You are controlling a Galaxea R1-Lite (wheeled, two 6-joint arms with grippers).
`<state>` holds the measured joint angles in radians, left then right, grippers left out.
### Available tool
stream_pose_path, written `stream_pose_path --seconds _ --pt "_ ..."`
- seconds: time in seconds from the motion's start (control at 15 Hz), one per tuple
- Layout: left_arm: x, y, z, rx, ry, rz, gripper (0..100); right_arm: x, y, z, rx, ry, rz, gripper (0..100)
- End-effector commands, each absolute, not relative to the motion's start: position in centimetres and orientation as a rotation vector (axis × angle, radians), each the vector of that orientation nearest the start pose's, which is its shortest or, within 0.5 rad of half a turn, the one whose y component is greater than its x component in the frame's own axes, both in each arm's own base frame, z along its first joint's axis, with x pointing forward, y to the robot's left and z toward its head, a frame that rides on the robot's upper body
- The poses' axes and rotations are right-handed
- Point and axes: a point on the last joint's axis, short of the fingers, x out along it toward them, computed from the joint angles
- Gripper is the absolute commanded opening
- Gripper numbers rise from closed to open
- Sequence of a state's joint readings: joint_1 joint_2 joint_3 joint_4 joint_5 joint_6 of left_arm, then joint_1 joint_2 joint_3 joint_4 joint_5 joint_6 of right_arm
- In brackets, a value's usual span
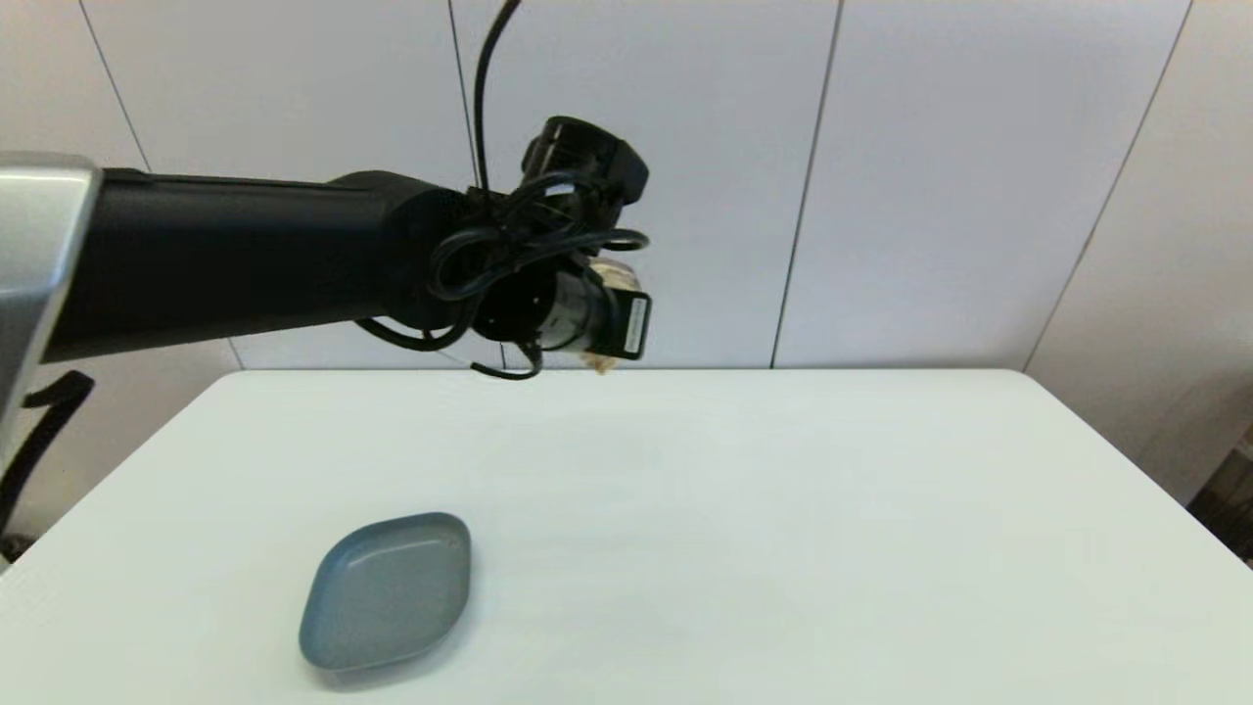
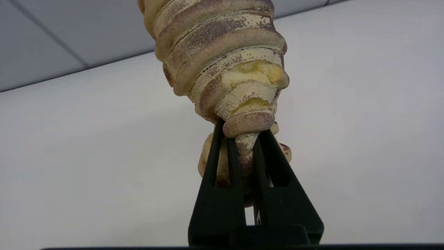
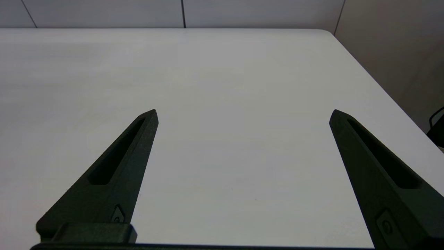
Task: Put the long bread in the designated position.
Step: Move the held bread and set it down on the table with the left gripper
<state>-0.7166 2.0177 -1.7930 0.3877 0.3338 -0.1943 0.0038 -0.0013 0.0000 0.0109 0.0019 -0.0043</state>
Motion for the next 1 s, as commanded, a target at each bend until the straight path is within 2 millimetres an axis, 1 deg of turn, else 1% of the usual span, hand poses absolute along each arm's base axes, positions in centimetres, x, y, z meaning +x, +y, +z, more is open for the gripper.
stream_pose_path --seconds 0.07,0.27,0.4,0.47,0.6,0.8,1.0 --pt "26.5 -20.5 24.4 0.180 0.643 -0.274 0 -2.3 0.0 7.5 -0.005 0.009 0.008 100" --pt "23.7 -18.3 20.8 0.253 0.771 -0.257 0 -2.3 0.0 7.5 -0.005 0.009 0.008 100" --pt "22.1 -17.9 18.8 0.258 0.845 -0.249 0 -2.3 0.0 7.4 -0.005 0.011 0.008 100" --pt "21.6 -18.0 18.3 0.249 0.866 -0.246 0 -2.3 0.0 7.4 -0.005 0.011 0.008 100" --pt "21.1 -17.8 17.4 0.257 0.895 -0.239 0 -2.3 0.0 7.4 -0.005 0.011 0.008 100" --pt "21.0 -17.9 17.0 0.270 0.909 -0.244 0 -2.3 0.0 7.4 -0.005 0.011 0.006 100" --pt "20.4 -18.8 16.7 0.288 0.914 -0.277 0 -2.3 0.0 7.5 -0.005 0.009 0.008 100"
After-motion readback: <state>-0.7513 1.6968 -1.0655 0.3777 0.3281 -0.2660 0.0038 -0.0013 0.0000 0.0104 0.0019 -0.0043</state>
